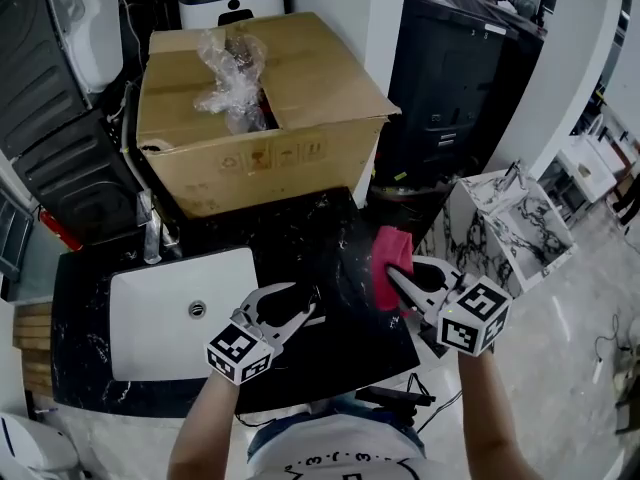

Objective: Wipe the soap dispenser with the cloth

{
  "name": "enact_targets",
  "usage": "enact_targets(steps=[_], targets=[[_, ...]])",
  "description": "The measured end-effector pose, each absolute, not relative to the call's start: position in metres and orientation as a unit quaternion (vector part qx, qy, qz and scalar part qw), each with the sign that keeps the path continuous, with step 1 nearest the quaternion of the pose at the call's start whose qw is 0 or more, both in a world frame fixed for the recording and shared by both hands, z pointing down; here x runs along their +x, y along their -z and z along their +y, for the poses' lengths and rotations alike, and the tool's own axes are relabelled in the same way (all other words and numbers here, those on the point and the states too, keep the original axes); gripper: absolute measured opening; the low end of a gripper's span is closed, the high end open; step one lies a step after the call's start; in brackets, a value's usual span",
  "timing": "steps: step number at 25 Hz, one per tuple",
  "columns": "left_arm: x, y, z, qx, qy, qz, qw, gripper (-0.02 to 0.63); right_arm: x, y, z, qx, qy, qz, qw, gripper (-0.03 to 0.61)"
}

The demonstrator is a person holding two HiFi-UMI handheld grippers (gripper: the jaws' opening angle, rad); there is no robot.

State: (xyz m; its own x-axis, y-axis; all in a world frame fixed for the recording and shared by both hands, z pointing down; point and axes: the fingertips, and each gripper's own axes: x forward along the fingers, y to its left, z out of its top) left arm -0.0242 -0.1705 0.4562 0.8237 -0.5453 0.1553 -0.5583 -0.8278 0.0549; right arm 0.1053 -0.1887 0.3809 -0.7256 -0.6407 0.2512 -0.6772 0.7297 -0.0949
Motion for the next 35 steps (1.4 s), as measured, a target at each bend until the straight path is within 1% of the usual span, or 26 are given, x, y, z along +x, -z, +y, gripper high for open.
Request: enact_targets(steps=[2, 5, 7, 9, 13, 17, 19, 20, 21, 23, 24, 27, 30, 35], targets=[[-0.023, -0.457, -0.173, 0.958, -0.100, -0.267, 0.034, 0.180, 0.109, -0.380, -0.182, 0.381, -0.110, -0.916, 0.066, 0.051], [-0.017, -0.460, -0.173, 0.956, -0.158, -0.247, 0.012, 0.198, 0.114, -0.385, -0.177, 0.417, -0.139, -0.898, 0.030, 0.051], [-0.012, -0.465, -0.172, 0.947, -0.189, -0.258, 0.003, 0.204, 0.118, -0.389, -0.175, 0.439, -0.154, -0.885, 0.016, 0.051], [-0.008, -0.468, -0.174, 0.931, -0.207, -0.301, 0.002, 0.207, 0.122, -0.392, -0.174, 0.455, -0.168, -0.875, 0.006, 0.051], [-0.011, -0.471, -0.181, 0.882, -0.204, -0.424, 0.027, 0.219, 0.125, -0.397, -0.174, 0.465, -0.183, -0.866, -0.004, 0.051], [-0.015, -0.468, -0.186, 0.852, -0.177, -0.490, 0.048, 0.224, 0.124, -0.400, -0.175, 0.468, -0.188, -0.863, -0.003, 0.051], [-0.015, -0.466, -0.187, 0.850, -0.174, -0.494, 0.046, 0.212, 0.123, -0.401, -0.174, 0.467, -0.191, -0.863, -0.004, 0.051], [-0.016, -0.464, -0.187, 0.852, -0.170, -0.493, 0.048, 0.179, 0.122, -0.402, -0.174, 0.466, -0.193, -0.863, -0.003, 0.051], [-0.017, -0.463, -0.188, 0.854, -0.161, -0.491, 0.058, 0.178, 0.122, -0.402, -0.174, 0.466, -0.195, -0.863, -0.003, 0.051], [-0.024, -0.460, -0.191, 0.857, -0.127, -0.491, 0.091, 0.162, 0.121, -0.404, -0.173, 0.466, -0.197, -0.863, -0.003, 0.051], [-0.029, -0.459, -0.192, 0.857, -0.106, -0.492, 0.108, 0.117, 0.120, -0.404, -0.173, 0.465, -0.197, -0.863, -0.002, 0.051], [-0.045, -0.450, -0.196, 0.861, -0.024, -0.480, 0.169, 0.115, 0.118, -0.403, -0.172, 0.461, -0.196, -0.866, -0.001, 0.051], [-0.068, -0.438, -0.202, 0.848, 0.090, -0.458, 0.250, 0.115, 0.111, -0.399, -0.173, 0.454, -0.194, -0.870, -0.001, 0.051], [-0.107, -0.415, -0.214, 0.795, 0.281, -0.410, 0.348, 0.117, 0.089, -0.391, -0.174, 0.430, -0.182, -0.884, 0.003, 0.051]])
